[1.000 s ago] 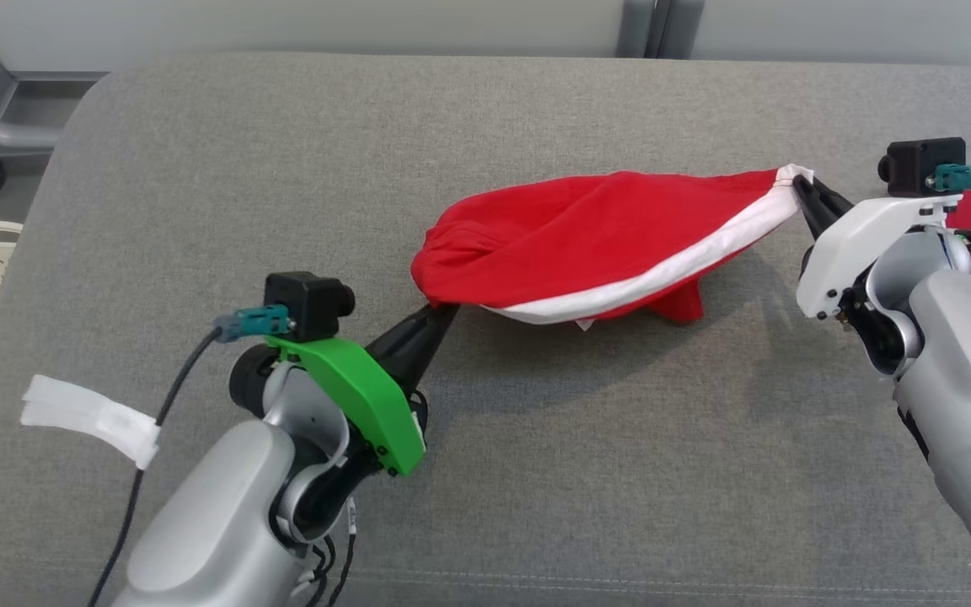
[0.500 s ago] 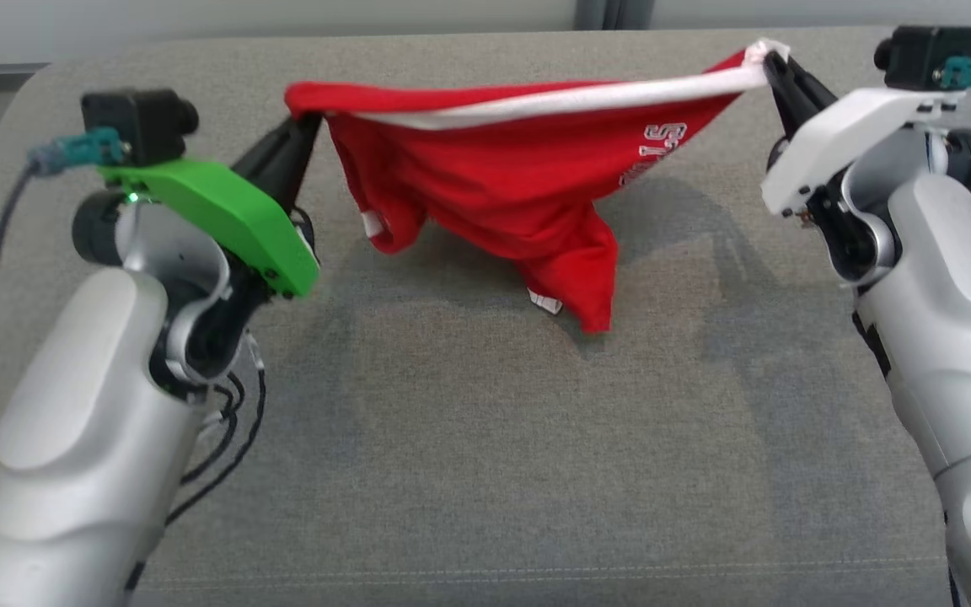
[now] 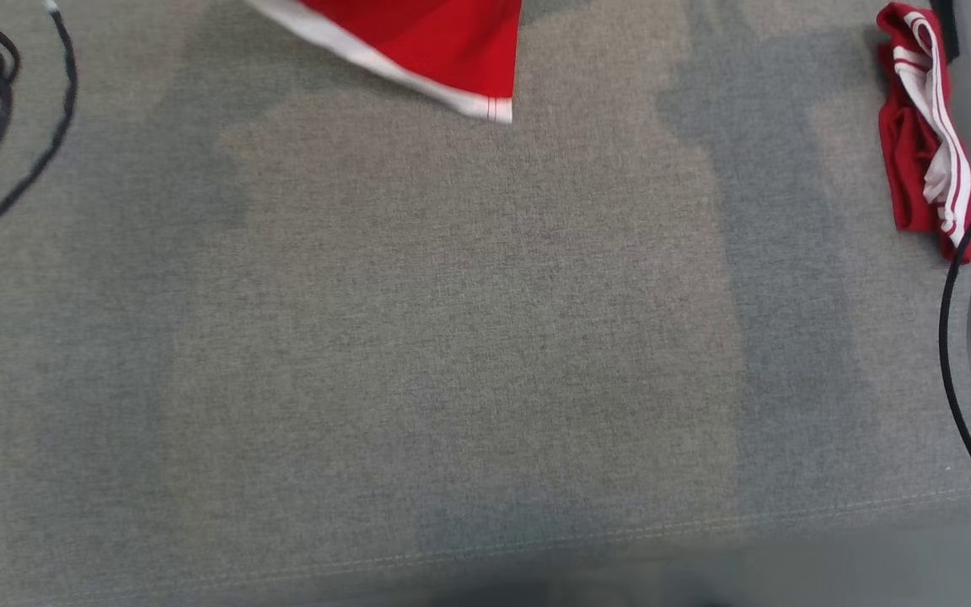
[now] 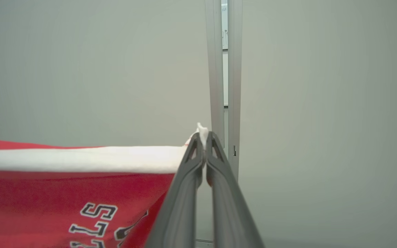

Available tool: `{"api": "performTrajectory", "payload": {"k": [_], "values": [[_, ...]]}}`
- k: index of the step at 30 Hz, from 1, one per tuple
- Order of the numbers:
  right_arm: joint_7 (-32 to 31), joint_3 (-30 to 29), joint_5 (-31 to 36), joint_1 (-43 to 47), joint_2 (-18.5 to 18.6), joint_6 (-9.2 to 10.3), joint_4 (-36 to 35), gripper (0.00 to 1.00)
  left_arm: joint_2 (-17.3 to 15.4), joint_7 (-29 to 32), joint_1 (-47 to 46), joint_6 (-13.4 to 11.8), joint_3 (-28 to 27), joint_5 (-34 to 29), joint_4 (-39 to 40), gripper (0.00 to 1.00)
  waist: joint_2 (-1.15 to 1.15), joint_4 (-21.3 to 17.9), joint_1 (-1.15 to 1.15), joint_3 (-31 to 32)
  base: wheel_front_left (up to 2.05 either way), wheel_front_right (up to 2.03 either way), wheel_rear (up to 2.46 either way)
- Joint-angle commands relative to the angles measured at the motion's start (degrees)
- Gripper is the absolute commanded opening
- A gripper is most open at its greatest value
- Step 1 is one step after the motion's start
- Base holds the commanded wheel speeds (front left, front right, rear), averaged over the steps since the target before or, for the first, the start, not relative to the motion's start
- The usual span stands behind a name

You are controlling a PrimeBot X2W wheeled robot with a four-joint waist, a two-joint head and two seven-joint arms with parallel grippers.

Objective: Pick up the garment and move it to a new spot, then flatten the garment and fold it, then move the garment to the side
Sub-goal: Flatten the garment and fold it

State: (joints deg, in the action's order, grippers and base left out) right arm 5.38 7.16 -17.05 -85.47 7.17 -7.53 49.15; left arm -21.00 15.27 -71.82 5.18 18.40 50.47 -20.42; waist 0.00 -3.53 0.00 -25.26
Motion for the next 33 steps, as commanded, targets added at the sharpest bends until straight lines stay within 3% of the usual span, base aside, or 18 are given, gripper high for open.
{"api": "performTrajectory", "payload": {"k": [1,7,13,18,26,29,33], "values": [[0.9,-0.5,0.8,-1.3,-0.6,0.09,0.5,0.00,-0.9,-0.4,-1.6,0.3,-0.7,0.5,-0.3,0.00,0.00,-3.4,0.00,-6.3,0.00,0.00,0.00],[7.8,-7.0,9.0,-10.3,-1.6,0.11,1.2,0.00,-1.5,-4.0,-9.2,1.2,-3.3,1.2,-0.1,0.00,0.00,-3.6,0.00,-8.7,0.00,0.00,0.00],[9.6,-11.1,13.6,-13.3,-3.1,0.12,-0.5,0.00,-1.7,-9.3,-11.4,1.5,-4.8,0.4,-2.1,0.00,0.00,-3.1,0.00,-10.4,0.00,0.00,0.00],[8.9,-5.6,14.7,-9.3,-3.6,0.11,2.4,0.00,-2.1,-9.8,-6.4,2.0,-2.3,0.7,-3.3,0.00,0.00,-2.9,0.00,-11.6,0.00,0.00,0.00],[6.2,2.8,9.4,-1.2,-1.5,0.10,1.2,0.00,-4.2,-8.0,5.8,2.3,1.6,3.3,0.8,0.00,0.00,-2.7,0.00,-9.9,0.00,0.00,0.00],[2.9,8.1,5.2,3.6,0.4,0.09,-1.6,0.00,-5.3,-7.0,11.8,2.3,3.4,4.3,3.4,0.00,0.00,-2.4,0.00,-7.9,0.00,0.00,0.00],[-2.6,14.0,-1.5,10.0,5.9,0.10,-8.2,0.00,-6.7,-6.1,18.8,2.3,5.1,5.3,6.2,0.00,0.00,-1.9,0.00,-4.6,0.00,0.00,0.00]]}}
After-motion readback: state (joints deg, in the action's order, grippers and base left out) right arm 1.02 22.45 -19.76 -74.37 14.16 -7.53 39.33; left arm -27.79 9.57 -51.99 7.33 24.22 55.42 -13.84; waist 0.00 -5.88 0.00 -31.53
